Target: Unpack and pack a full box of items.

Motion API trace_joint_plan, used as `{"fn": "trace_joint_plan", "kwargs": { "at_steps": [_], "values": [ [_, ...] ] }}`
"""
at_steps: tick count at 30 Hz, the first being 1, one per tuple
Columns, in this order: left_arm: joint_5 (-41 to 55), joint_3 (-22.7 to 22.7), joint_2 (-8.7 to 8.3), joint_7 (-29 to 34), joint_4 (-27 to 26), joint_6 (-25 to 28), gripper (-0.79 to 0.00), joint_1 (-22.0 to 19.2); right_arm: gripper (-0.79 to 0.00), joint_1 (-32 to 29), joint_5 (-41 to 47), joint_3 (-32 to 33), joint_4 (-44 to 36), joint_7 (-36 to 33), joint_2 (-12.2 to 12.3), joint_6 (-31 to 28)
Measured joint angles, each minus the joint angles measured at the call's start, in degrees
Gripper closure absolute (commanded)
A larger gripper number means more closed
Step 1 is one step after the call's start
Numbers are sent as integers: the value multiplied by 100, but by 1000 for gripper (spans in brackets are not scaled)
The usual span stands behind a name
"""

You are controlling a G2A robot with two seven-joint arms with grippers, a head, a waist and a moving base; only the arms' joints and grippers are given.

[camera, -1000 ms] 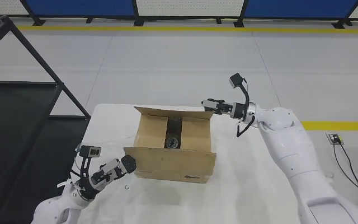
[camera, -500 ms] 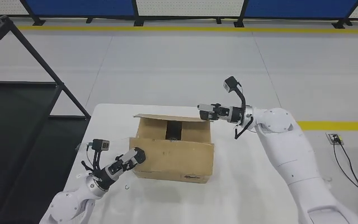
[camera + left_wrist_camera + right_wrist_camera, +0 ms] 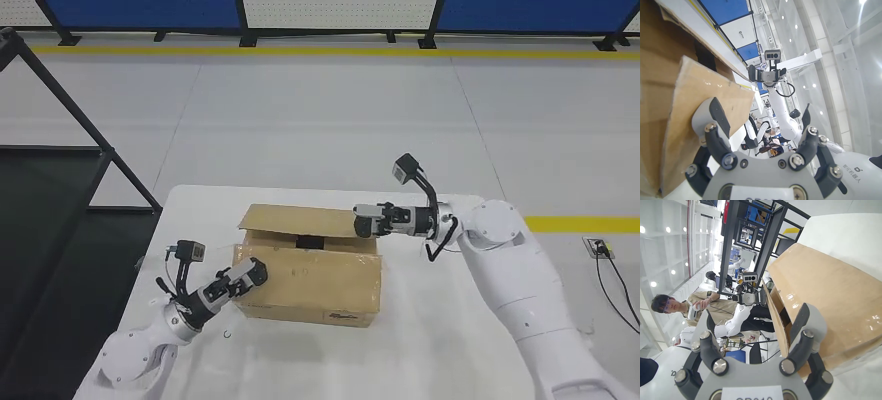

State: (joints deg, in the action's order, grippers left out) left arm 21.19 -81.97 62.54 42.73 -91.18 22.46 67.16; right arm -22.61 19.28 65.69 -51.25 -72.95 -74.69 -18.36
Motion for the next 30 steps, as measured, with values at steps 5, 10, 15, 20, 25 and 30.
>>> {"fn": "trace_joint_plan", "kwargs": {
  "at_steps": [5,10,15,20,25,30],
  "values": [
    [-62,142,25,-71,153,-106,-785,-213,-785,-61,145,-21,-81,90,3,290],
    [-22,305,63,-184,337,-181,-785,-429,-785,-109,247,-25,-101,141,14,450],
    [3,427,95,-267,466,-173,-785,-565,-785,-191,236,-72,-181,58,31,418],
    [12,475,110,-283,510,-152,-785,-606,-785,-339,237,-81,-281,90,54,389],
    [4,490,119,-303,515,-130,-785,-626,-785,-496,235,-89,-329,130,79,398],
    [-8,490,124,-308,516,-127,-785,-628,-785,-645,321,-92,-378,107,97,334]
  ]
}}
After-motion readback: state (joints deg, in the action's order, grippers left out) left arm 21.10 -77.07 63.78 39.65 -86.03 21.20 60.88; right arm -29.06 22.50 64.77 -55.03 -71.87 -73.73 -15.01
